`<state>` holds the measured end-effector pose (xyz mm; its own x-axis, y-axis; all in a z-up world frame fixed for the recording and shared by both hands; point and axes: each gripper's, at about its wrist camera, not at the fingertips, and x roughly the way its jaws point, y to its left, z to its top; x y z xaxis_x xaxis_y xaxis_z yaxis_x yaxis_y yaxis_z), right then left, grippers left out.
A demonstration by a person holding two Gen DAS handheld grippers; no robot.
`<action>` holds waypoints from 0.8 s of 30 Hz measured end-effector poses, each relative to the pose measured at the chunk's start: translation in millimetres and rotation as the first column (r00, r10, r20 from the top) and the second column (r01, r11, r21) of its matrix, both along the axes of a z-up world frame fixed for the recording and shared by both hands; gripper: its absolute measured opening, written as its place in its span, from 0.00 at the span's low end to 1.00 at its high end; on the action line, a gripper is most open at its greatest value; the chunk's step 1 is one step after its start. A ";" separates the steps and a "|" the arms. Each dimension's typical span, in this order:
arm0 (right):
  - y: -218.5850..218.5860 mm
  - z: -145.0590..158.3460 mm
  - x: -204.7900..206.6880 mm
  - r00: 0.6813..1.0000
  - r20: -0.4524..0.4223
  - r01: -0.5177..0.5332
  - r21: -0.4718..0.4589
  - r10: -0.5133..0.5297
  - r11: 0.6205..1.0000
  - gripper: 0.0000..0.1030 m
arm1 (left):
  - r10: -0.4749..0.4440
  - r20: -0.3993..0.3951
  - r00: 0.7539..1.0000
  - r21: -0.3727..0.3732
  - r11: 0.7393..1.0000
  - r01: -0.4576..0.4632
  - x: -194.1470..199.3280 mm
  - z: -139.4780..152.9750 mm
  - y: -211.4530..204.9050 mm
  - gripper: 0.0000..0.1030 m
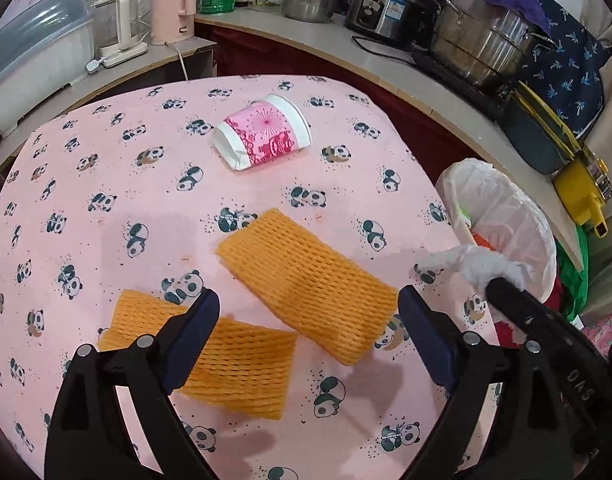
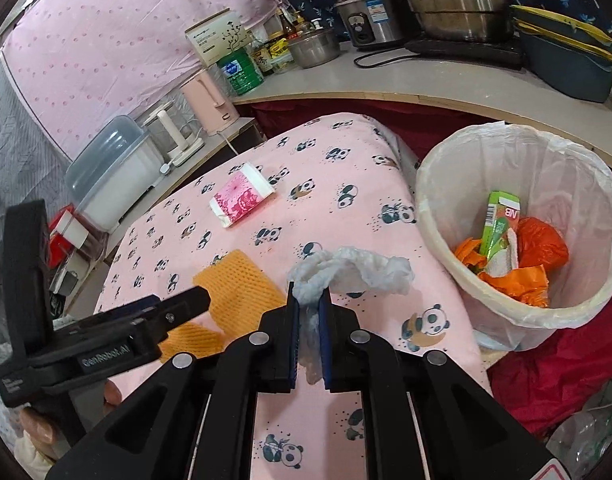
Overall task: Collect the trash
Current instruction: 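Carry the sponge and tissue over the trash bin with both tools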
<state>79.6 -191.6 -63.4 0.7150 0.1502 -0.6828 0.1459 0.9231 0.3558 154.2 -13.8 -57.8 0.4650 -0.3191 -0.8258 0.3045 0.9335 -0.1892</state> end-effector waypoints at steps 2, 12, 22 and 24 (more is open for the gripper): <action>-6.8 1.9 -2.2 1.000 0.005 0.012 0.000 -0.012 1.000 0.09 | 0.009 -0.022 1.000 0.022 1.000 -0.008 2.6 -11.3 -5.5 0.84; -20.5 -1.9 0.2 1.000 -0.001 0.028 0.012 -0.028 1.000 0.09 | -0.070 -0.022 0.997 0.101 0.992 0.072 9.0 -32.8 -50.6 0.83; -26.1 -3.6 3.5 0.999 -0.006 0.040 0.014 -0.040 0.999 0.09 | -0.131 -0.006 0.991 0.126 0.983 0.130 9.5 -37.5 -61.6 0.26; -26.0 -2.9 4.0 0.999 -0.004 0.040 0.014 -0.040 0.999 0.09 | -0.146 -0.025 0.989 0.104 0.984 0.148 9.4 -34.5 -63.9 0.10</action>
<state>83.6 -217.6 -66.3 0.7180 0.1308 -0.6837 0.1841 0.9115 0.3677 163.7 -77.7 -92.3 0.4048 -0.2941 -0.8658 0.4374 0.8938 -0.0990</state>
